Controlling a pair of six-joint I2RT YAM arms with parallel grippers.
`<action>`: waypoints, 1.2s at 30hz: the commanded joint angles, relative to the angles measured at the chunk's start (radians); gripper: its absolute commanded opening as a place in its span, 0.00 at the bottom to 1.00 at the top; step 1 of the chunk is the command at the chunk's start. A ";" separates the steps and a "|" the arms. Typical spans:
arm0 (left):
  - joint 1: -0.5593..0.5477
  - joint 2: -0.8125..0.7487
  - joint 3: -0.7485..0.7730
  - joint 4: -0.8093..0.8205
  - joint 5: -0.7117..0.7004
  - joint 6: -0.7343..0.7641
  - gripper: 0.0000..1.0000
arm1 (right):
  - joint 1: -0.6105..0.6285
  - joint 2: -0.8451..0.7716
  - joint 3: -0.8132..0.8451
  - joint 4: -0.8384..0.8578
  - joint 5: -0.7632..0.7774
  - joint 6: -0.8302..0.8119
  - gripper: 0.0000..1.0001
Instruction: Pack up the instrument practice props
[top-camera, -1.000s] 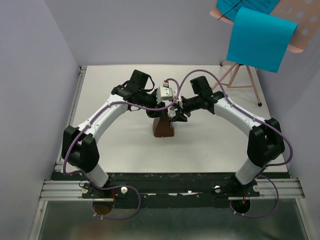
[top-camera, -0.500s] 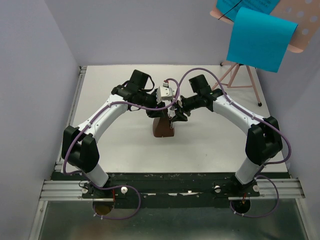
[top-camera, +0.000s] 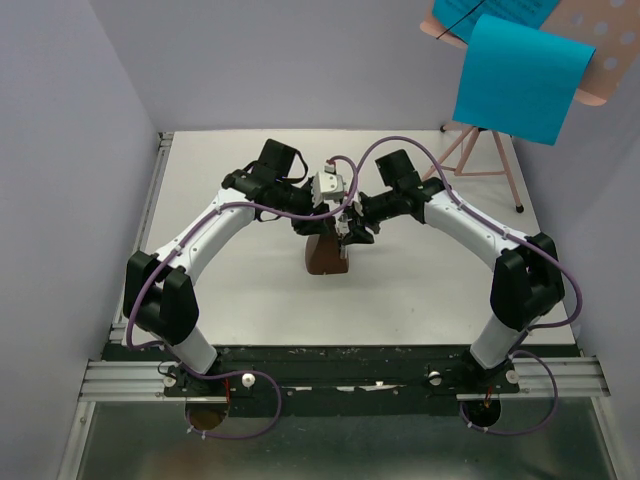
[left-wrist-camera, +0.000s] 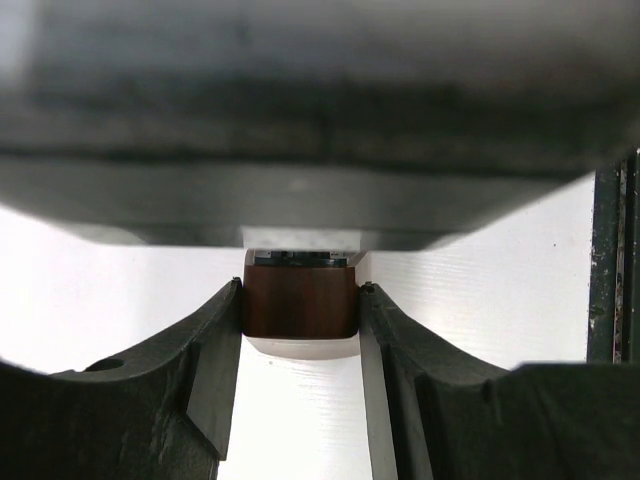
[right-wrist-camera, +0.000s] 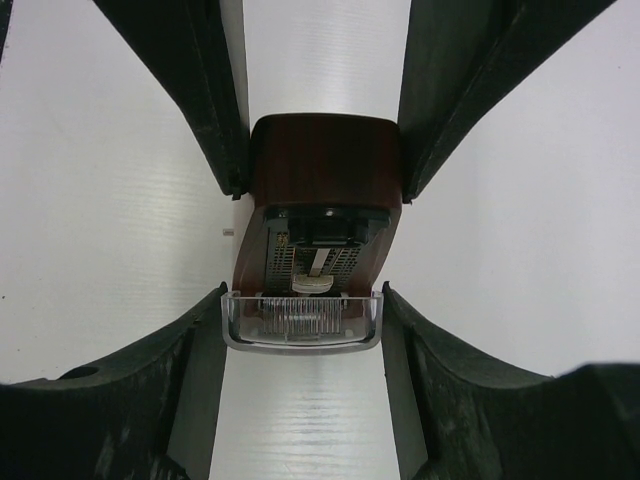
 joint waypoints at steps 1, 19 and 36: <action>-0.010 0.025 -0.003 -0.046 0.022 -0.012 0.00 | 0.034 0.055 0.024 -0.014 0.140 0.037 0.00; -0.014 0.026 0.005 -0.056 0.043 0.014 0.00 | 0.085 0.048 0.076 -0.072 0.167 0.026 0.00; -0.013 -0.018 -0.049 -0.023 0.048 0.021 0.00 | 0.077 -0.016 0.027 0.022 0.178 0.075 0.00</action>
